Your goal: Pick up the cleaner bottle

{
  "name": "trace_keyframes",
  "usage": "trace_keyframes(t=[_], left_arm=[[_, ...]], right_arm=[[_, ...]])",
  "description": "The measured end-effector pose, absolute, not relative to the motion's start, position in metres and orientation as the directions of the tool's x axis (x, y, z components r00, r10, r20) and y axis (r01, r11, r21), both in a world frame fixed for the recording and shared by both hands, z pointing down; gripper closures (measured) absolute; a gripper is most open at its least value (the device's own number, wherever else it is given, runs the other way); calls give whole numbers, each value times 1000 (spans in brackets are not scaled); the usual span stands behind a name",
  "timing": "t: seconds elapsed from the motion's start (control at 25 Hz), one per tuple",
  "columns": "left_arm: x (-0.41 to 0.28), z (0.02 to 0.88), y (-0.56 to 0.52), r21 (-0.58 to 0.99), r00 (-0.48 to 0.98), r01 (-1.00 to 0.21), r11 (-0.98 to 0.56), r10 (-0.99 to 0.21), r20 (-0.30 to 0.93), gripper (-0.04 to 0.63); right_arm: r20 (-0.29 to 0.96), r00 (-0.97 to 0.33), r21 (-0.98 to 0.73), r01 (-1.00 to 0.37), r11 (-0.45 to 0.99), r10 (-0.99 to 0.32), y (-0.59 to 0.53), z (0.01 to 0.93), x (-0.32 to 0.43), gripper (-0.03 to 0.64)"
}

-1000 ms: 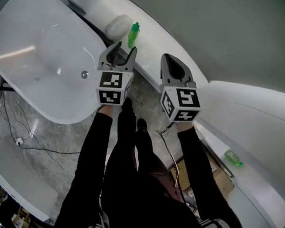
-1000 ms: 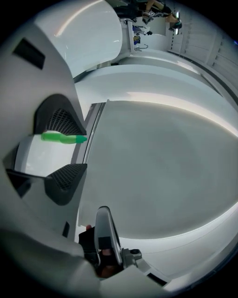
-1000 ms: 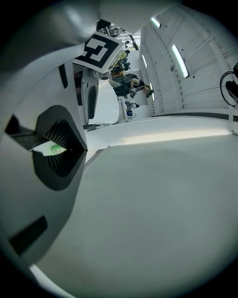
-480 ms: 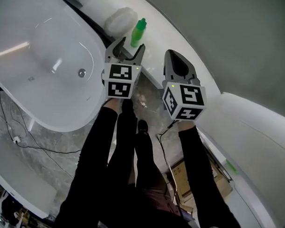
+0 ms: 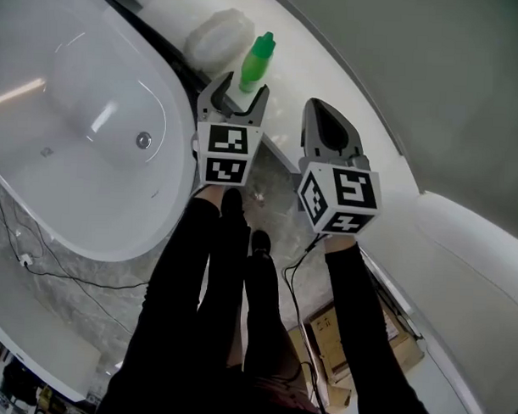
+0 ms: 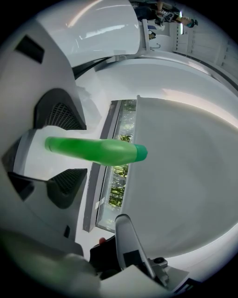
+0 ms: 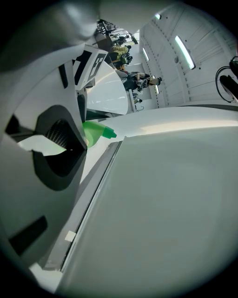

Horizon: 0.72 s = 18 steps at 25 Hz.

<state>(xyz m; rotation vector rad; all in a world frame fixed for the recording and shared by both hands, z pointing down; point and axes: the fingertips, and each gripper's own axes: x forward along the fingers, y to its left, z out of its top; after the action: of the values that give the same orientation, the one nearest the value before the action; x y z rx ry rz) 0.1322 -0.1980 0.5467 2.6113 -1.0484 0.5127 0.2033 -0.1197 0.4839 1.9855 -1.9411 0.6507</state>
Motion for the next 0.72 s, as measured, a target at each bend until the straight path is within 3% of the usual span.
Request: trace_keyframes(t=[0.72], left_arm=[[153,594,-220,51,682,-704,-709,-654,328,333]], right_arm=[[492,-7,-137,-988,-70,-871,-134,528,208,615]])
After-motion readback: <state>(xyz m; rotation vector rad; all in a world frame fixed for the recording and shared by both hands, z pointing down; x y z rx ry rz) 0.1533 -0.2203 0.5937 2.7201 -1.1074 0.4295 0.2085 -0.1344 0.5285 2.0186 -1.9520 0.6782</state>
